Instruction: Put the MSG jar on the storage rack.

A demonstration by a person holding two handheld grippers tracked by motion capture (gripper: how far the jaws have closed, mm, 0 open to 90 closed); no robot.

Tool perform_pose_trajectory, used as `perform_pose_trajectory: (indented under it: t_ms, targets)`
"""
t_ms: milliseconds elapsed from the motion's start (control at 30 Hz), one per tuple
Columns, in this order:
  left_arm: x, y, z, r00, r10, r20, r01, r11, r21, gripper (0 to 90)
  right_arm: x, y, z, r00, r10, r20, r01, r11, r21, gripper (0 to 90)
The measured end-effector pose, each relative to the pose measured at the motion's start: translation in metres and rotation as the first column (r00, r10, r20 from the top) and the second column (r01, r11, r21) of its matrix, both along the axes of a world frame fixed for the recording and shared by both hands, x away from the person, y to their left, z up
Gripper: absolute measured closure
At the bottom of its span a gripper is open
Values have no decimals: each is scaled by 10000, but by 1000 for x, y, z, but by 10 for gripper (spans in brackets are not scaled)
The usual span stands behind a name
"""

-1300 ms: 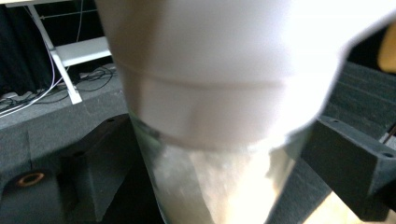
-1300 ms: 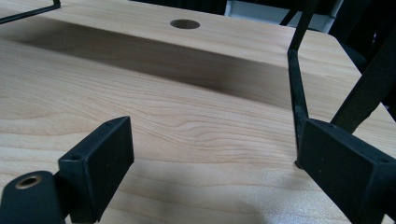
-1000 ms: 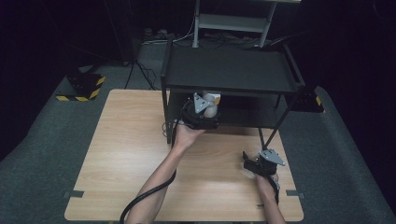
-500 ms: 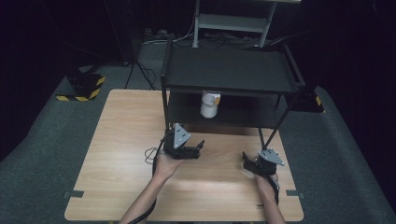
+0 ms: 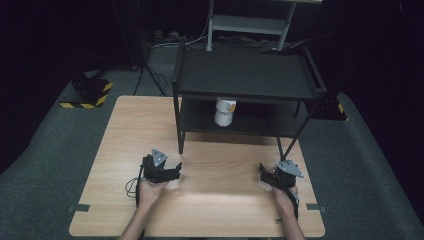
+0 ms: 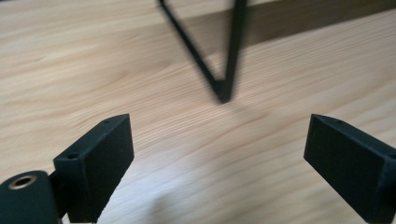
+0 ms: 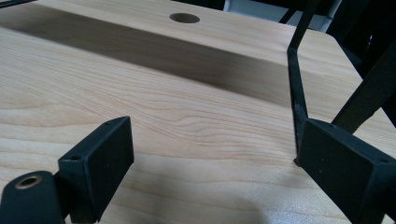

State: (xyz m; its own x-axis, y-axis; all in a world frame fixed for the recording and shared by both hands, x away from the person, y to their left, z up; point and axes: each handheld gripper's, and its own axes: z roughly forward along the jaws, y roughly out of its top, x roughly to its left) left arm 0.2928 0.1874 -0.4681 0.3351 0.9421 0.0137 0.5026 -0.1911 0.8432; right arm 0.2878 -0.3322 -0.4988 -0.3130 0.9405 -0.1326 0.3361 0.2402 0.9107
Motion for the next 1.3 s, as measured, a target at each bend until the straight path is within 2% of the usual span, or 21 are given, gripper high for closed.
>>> perform_pose_trajectory:
  t_ms: [167, 200, 233, 467, 633, 767, 1300]
  targets:
    - [9, 6, -10, 9990, 387, -239, -388, 9992, -47, 84, 0, 1, 0, 10000, -48, 4, 48, 10000, 8, 103]
    - [12, 6, -10, 9978, 519, -424, -522, 9986, -52, 85, 0, 1, 0, 10000, -50, -3, 50, 10000, 15, 103]
    - [9, 7, -13, 9983, 568, -154, -571, 9982, -192, 88, 0, 1, 0, 10000, -41, -1, 41, 10000, 15, 103]
    - [10, 5, -14, 9954, 921, -270, -928, 9954, -226, 90, 0, 1, 0, 10000, -35, -28, 35, 10000, -8, 103]
    - [7, -4, -15, 9963, 846, -147, -842, 9962, 242, 90, 0, 2, 1, 10000, -26, -58, 26, 10000, -49, 103]
    - [6, -4, -15, 9948, 1009, -130, -1008, 9948, 122, 90, -1, 2, 1, 10000, -56, -54, 56, 10000, -52, 103]
    - [5, -7, -15, 9942, 1071, -110, -1067, 9938, 306, 90, 0, 2, 1, 10000, 23, -67, -24, 9999, -131, 103]
